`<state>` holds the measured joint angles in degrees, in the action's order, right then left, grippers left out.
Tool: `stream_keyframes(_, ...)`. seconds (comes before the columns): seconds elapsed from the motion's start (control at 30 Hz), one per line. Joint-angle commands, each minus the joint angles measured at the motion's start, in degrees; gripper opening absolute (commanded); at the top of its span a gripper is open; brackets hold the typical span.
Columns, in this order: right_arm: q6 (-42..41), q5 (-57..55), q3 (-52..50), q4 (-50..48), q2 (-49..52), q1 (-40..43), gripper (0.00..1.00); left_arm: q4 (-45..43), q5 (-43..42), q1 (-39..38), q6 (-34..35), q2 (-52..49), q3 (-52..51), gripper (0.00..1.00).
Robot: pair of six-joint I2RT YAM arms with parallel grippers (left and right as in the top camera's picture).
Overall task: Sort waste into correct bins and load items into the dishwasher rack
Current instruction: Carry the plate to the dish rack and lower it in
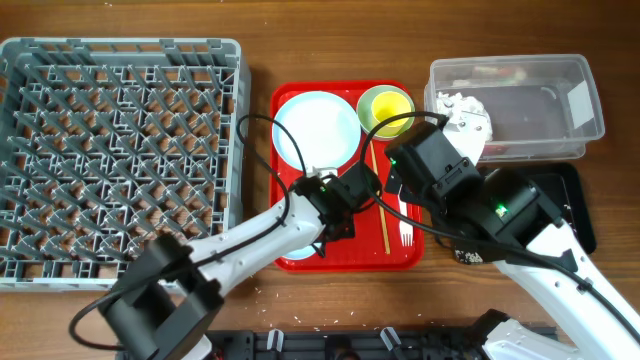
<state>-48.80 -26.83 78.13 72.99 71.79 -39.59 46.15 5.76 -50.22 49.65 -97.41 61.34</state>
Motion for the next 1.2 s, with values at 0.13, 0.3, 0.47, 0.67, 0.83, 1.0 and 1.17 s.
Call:
stream_keyframes(0.13, -0.74, 0.35, 0.24, -0.31, 0.44, -0.2, 1.0, 1.66, 0.35, 2.14, -1.55, 21.33, 2.27, 0.04)
stream_keyframes(0.3, -0.74, 0.35, 0.24, -0.31, 0.44, -0.2, 1.0, 1.2, 10.8, 10.47, -10.05, 35.85, 2.27, 0.04)
stream_keyframes(0.47, -0.76, 0.35, 0.24, -0.28, 0.44, -0.2, 1.0, -3.78, 2.1, 27.04, -27.08, 39.26, 2.27, 0.04)
stream_keyframes(0.67, -0.74, 0.35, 0.24, -0.31, 0.44, -0.2, 1.0, -20.31, -22.08, 54.38, -29.92, 31.71, 2.27, 0.04)
stream_keyframes(0.83, -0.74, 0.35, 0.24, -0.31, 0.44, -0.2, 1.0, -32.26, -55.93, 71.14, -25.9, 15.02, 2.27, 0.04)
stream_keyframes(1.0, -0.74, 0.35, 0.24, -0.31, 0.44, -0.2, 0.99, -35.91, -67.28, 82.4, -23.61, 4.85, 2.27, 0.04)
stream_keyframes(1.17, -0.74, 0.35, 0.24, -0.31, 0.44, -0.2, 1.0, -33.18, -68.74, 86.64, -25.16, 4.52, 2.27, 0.06)
